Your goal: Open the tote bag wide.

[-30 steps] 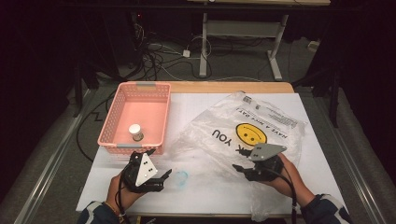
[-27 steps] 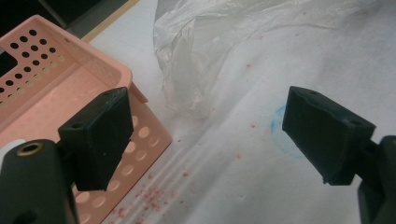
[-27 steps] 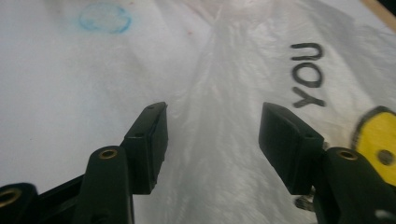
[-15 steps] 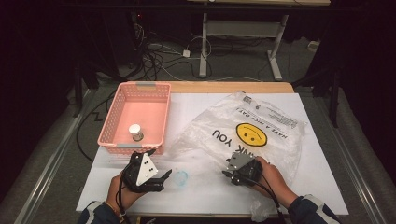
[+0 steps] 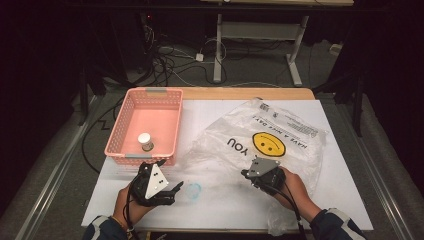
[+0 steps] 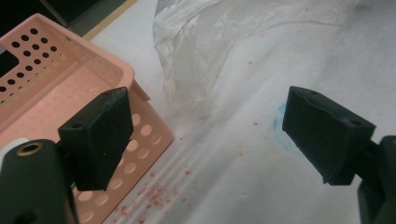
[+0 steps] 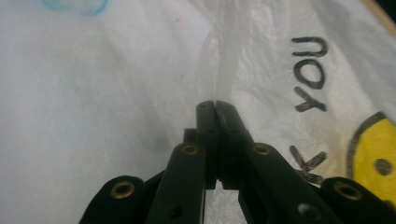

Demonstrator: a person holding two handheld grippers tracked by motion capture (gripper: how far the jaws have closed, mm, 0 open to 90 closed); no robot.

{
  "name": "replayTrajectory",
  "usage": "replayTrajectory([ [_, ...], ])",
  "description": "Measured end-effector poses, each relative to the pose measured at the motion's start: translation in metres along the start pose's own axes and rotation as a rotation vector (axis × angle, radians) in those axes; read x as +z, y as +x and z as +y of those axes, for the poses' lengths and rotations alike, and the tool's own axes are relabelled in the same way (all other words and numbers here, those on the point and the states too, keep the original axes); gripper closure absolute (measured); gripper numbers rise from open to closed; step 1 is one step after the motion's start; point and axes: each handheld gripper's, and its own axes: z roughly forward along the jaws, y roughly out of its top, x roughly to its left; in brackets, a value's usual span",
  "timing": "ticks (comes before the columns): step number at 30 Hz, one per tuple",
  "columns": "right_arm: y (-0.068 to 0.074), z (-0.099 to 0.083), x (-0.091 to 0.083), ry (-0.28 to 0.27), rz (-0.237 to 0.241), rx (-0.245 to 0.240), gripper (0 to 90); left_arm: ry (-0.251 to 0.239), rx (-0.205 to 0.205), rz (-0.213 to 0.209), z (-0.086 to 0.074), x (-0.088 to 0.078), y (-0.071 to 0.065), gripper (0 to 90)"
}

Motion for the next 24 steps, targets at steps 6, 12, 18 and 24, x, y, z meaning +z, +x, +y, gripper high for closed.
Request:
replayTrajectory([
  [6, -0.008, 0.006, -0.017, -0.086, -0.059, 0.047, 90.0, -0.023, -0.014, 0.015, 0.003, -0.005, 0.004, 15.5],
  [12, -0.014, 0.014, -0.03, -0.17, -0.123, 0.077, 90.0, -0.027, -0.041, 0.106, 0.01, -0.017, 0.023, 17.0],
  [18, -0.023, 0.021, -0.042, -0.231, -0.163, 0.099, 90.0, -0.015, -0.129, 0.188, 0.022, -0.027, 0.061, 17.5],
  [24, -0.029, 0.027, -0.047, -0.269, -0.182, 0.108, 90.0, 0.156, -0.175, 0.143, 0.035, -0.002, 0.107, 17.4],
])
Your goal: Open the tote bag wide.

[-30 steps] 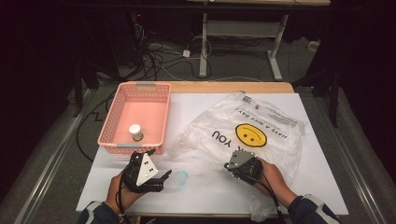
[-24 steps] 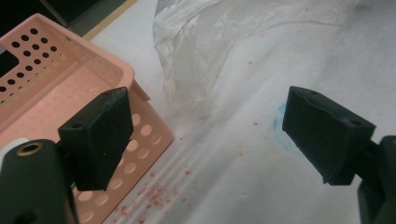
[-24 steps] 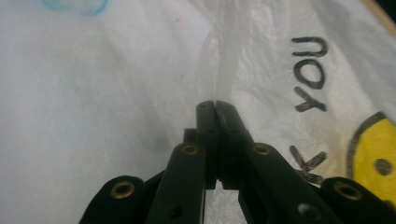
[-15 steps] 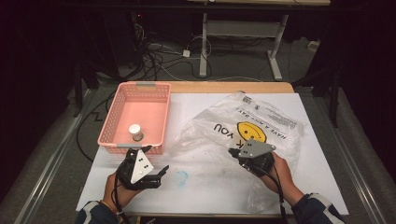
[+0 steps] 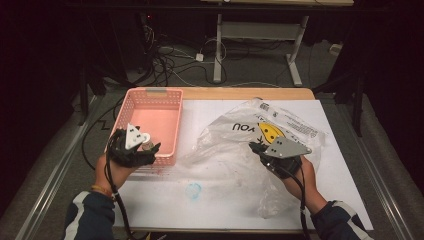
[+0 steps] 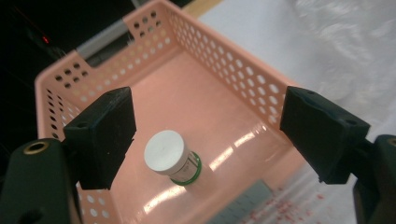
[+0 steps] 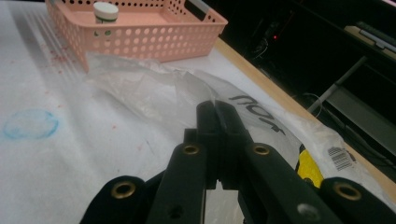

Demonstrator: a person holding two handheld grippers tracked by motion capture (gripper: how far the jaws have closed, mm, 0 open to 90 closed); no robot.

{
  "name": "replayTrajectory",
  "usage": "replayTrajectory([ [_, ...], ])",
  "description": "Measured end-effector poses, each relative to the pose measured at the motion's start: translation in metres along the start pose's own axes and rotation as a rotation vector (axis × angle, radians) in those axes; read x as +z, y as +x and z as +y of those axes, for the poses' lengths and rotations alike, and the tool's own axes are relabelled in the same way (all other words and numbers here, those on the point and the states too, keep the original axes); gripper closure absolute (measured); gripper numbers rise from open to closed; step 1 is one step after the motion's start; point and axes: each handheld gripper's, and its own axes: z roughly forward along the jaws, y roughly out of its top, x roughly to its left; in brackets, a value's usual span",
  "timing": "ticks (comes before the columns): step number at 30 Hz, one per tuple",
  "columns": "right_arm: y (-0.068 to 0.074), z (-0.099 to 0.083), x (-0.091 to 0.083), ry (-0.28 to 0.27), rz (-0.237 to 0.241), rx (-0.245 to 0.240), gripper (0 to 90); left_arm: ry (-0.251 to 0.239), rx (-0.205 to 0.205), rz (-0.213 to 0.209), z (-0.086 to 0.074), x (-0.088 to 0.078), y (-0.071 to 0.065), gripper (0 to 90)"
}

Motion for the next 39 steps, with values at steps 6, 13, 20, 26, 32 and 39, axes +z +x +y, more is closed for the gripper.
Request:
replayTrajectory([
  [6, -0.002, 0.001, 0.0, 0.0, 0.005, -0.003, 90.0, 0.177, -0.028, -0.018, 0.008, 0.039, 0.023, 19.9],
  [13, 0.0, -0.002, 0.001, 0.015, 0.047, -0.02, 90.0, 0.313, -0.058, -0.047, 0.006, 0.068, 0.041, 25.6],
  [20, 0.002, -0.002, 0.002, 0.022, 0.06, -0.029, 90.0, 0.49, -0.078, -0.104, 0.01, 0.086, 0.045, 40.3],
  [26, 0.0, -0.003, 0.0, 0.015, 0.051, -0.026, 90.0, 0.472, -0.103, -0.113, 0.007, 0.082, 0.047, 47.1],
  [32, -0.002, -0.004, 0.0, 0.021, 0.057, -0.016, 90.0, 0.477, -0.13, -0.121, 0.004, 0.082, 0.049, 46.7],
  [39, 0.0, -0.005, 0.002, 0.023, 0.065, -0.018, 90.0, 0.53, -0.12, -0.131, 0.004, 0.086, 0.048, 47.0],
])
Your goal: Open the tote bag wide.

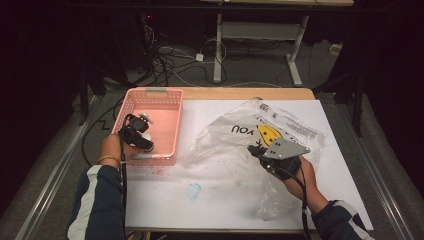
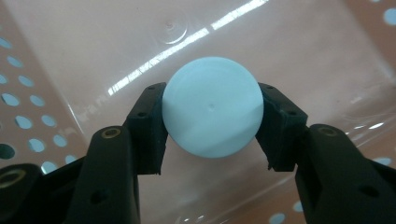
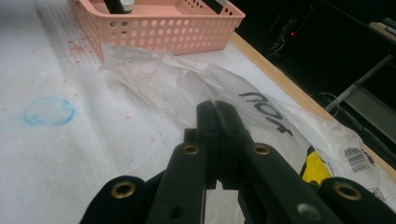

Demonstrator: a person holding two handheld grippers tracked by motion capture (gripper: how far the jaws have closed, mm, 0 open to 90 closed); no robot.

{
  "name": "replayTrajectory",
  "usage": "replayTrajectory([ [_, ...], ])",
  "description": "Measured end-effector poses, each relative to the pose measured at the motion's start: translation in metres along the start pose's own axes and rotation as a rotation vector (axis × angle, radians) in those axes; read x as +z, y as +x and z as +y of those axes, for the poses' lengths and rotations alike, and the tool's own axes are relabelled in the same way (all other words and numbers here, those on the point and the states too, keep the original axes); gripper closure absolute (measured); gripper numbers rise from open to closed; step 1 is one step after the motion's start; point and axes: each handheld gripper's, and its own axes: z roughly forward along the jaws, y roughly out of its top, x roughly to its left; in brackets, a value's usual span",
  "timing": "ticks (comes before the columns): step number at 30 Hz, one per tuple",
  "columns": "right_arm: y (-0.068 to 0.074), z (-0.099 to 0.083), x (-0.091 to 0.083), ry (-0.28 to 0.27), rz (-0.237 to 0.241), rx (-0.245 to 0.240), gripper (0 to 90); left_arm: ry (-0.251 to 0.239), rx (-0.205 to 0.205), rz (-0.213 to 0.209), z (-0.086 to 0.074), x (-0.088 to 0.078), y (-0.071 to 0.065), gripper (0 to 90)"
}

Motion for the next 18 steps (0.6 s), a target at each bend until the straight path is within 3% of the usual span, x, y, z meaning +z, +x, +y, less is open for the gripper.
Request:
replayTrajectory([
  [5, 0.0, -0.001, 0.0, -0.003, 0.002, 0.005, 90.0, -0.086, -0.028, -0.034, -0.006, -0.006, 0.005, 47.3],
  [9, 0.0, 0.0, 0.0, -0.002, 0.0, 0.004, 90.0, -0.136, -0.027, -0.027, -0.009, -0.01, 0.002, 47.5],
  [18, -0.003, -0.001, -0.001, -0.019, -0.026, 0.017, 90.0, -0.319, -0.013, -0.019, -0.02, -0.028, -0.007, 47.7],
])
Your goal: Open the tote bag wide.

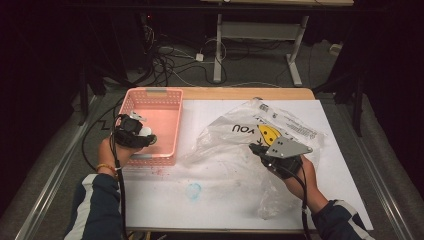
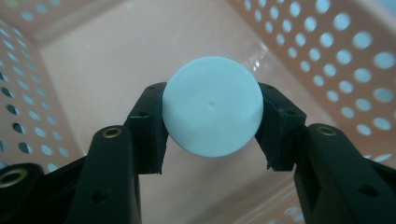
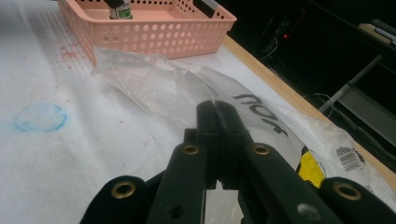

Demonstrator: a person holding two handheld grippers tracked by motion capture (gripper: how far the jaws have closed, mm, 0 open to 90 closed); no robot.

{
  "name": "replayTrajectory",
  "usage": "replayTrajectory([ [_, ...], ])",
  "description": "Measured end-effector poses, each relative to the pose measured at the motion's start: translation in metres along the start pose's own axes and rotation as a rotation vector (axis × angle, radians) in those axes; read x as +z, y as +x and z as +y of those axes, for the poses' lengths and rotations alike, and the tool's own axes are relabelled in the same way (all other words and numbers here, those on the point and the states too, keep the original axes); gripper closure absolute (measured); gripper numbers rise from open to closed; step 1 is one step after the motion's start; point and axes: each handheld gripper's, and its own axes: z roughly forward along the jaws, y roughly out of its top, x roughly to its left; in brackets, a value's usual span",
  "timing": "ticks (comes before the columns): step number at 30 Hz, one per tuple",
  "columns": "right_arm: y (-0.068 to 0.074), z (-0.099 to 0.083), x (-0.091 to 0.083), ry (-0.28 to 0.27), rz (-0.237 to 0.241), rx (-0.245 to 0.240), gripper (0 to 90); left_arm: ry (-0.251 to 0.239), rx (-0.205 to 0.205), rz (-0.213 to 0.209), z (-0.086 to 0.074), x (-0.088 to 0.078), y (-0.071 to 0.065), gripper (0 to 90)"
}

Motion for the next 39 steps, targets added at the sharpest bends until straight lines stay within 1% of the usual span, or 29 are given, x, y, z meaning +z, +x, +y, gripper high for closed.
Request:
replayTrajectory([
  [1, 0.0, 0.0, 0.0, -0.005, -0.003, -0.001, 90.0, -0.027, -0.001, -0.003, 0.0, -0.004, -0.002, 47.7],
  [2, 0.0, 0.001, -0.001, -0.009, -0.007, -0.001, 90.0, -0.043, 0.001, -0.006, 0.0, -0.006, -0.003, 47.7],
  [4, -0.001, 0.001, -0.002, -0.012, -0.015, -0.002, 90.0, -0.085, 0.006, 0.004, -0.001, -0.011, -0.007, 47.7],
  [6, -0.002, 0.001, -0.002, -0.016, -0.019, 0.0, 90.0, -0.128, 0.013, 0.001, -0.002, -0.016, -0.012, 47.8],
  [8, -0.004, 0.001, -0.001, -0.02, -0.022, 0.008, 90.0, -0.156, 0.026, 0.002, -0.002, -0.021, -0.017, 47.8],
  [10, -0.004, 0.001, -0.001, -0.019, -0.025, 0.007, 90.0, -0.199, 0.039, 0.0, -0.002, -0.028, -0.024, 47.8],
  [12, -0.006, 0.002, -0.002, -0.028, -0.032, 0.016, 90.0, -0.233, 0.045, -0.009, -0.003, -0.035, -0.03, 47.8],
  [14, -0.007, 0.005, -0.003, -0.032, -0.044, 0.012, 90.0, -0.273, 0.063, -0.026, -0.002, -0.044, -0.038, 47.8],
  [15, -0.009, 0.006, -0.003, -0.035, -0.048, 0.011, 90.0, -0.285, 0.067, -0.033, -0.002, -0.046, -0.042, 47.8],
  [18, -0.011, 0.008, -0.003, -0.039, -0.058, 0.017, 90.0, -0.329, 0.118, -0.043, 0.0, -0.058, -0.06, 47.8],
  [19, -0.011, 0.009, -0.003, -0.04, -0.058, 0.018, 90.0, -0.353, 0.146, -0.038, 0.002, -0.063, -0.066, 47.8],
  [23, -0.01, 0.013, -0.004, -0.049, -0.067, 0.012, 90.0, -0.41, 0.2, -0.077, 0.006, -0.078, -0.092, 47.8],
  [25, -0.01, 0.014, -0.004, -0.05, -0.073, 0.01, 90.0, -0.427, 0.24, -0.088, 0.009, -0.082, -0.105, 47.8],
  [27, -0.01, 0.014, -0.004, -0.055, -0.073, 0.017, 90.0, -0.445, 0.267, -0.11, 0.011, -0.084, -0.118, 47.8],
  [30, -0.011, 0.015, -0.005, -0.062, -0.074, 0.022, 90.0, -0.455, 0.318, -0.144, 0.015, -0.082, -0.138, 47.8],
  [31, -0.01, 0.016, -0.006, -0.064, -0.073, 0.023, 90.0, -0.453, 0.334, -0.152, 0.016, -0.081, -0.143, 47.8],
  [36, -0.008, 0.02, -0.009, -0.084, -0.073, 0.021, 90.0, -0.444, 0.417, -0.2, 0.021, -0.068, -0.175, 47.8],
  [37, -0.008, 0.021, -0.009, -0.089, -0.073, 0.023, 90.0, -0.446, 0.426, -0.215, 0.022, -0.064, -0.181, 47.8],
  [39, -0.007, 0.021, -0.007, -0.088, -0.071, 0.023, 90.0, -0.439, 0.452, -0.233, 0.025, -0.055, -0.193, 47.8],
])
